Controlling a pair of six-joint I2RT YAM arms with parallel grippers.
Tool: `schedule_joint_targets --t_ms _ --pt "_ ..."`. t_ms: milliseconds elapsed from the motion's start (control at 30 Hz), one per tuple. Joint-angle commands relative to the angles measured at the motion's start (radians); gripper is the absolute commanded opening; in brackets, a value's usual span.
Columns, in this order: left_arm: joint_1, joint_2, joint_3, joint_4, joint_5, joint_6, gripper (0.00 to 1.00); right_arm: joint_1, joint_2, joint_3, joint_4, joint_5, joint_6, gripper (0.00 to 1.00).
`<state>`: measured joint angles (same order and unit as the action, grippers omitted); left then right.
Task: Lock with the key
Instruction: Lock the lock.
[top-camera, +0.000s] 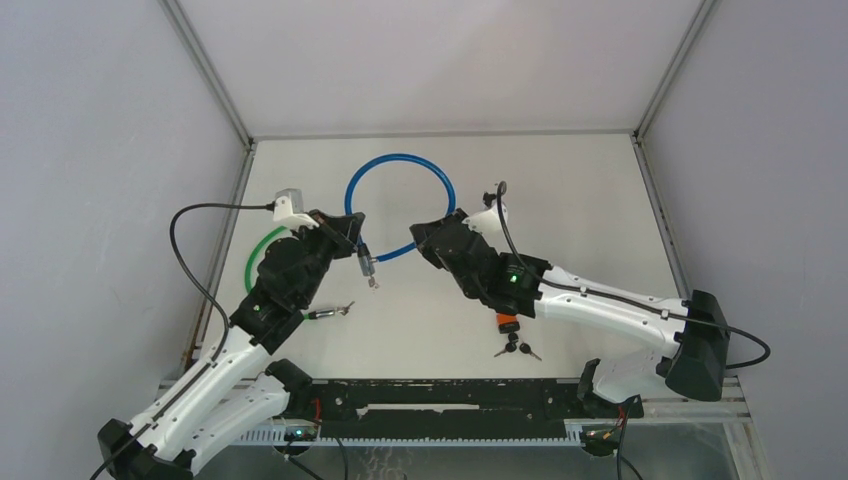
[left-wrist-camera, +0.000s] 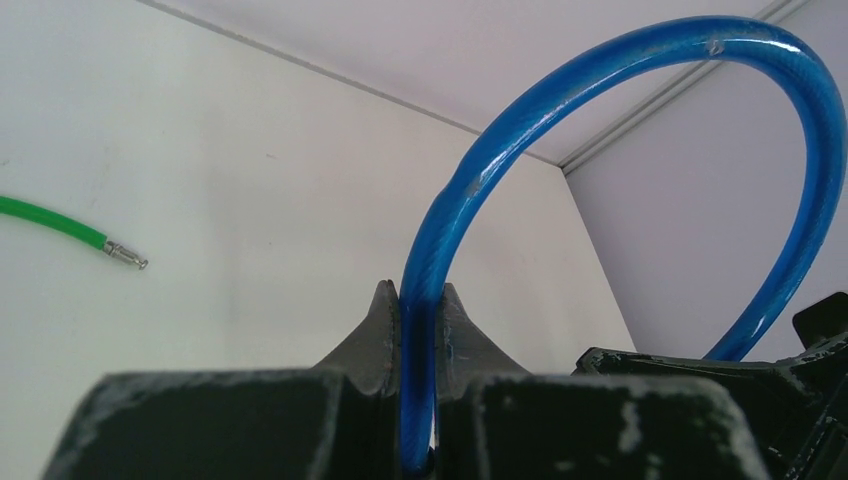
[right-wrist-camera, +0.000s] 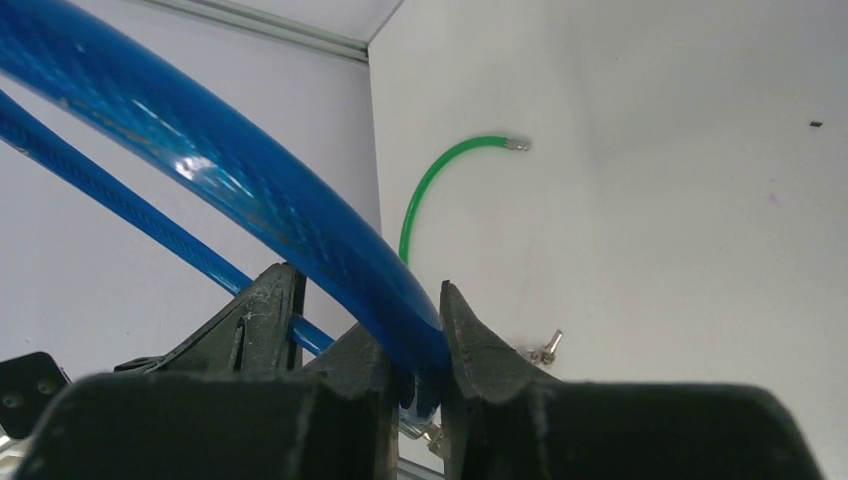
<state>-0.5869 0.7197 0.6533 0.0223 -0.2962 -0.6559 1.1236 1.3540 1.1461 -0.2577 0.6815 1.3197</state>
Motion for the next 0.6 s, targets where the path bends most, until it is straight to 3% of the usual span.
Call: schedule_joint_targets --t_ms 0,167,267,333,500,567 --pt "0.001 0.001 0.003 0.119 -0.042 -0.061 0.00 -0.009 -0.009 0.008 0.051 -0.090 -0.018 0.19" --pt "0.001 -0.008 0.000 0.111 -0.048 -0.057 0.00 -0.030 -0.037 -0.063 0.170 -0.115 -0.093 0.34" --pt "0.002 -0.014 -0.005 0.106 -0.050 -0.055 0.00 -0.041 -0.055 -0.110 0.265 -0.125 -0.143 0.38" --pt "0.002 -0.019 -0.012 0.112 -0.046 -0.053 0.00 -0.050 -0.063 -0.137 0.318 -0.132 -0.157 0.34" --pt "0.001 -0.016 -0.017 0.111 -0.035 -0.051 0.00 -0.067 -0.057 -0.143 0.334 -0.164 -0.155 0.04" --pt "0.002 -0.016 -0.021 0.114 -0.031 -0.046 0.00 -0.071 -0.051 -0.144 0.339 -0.175 -0.155 0.03"
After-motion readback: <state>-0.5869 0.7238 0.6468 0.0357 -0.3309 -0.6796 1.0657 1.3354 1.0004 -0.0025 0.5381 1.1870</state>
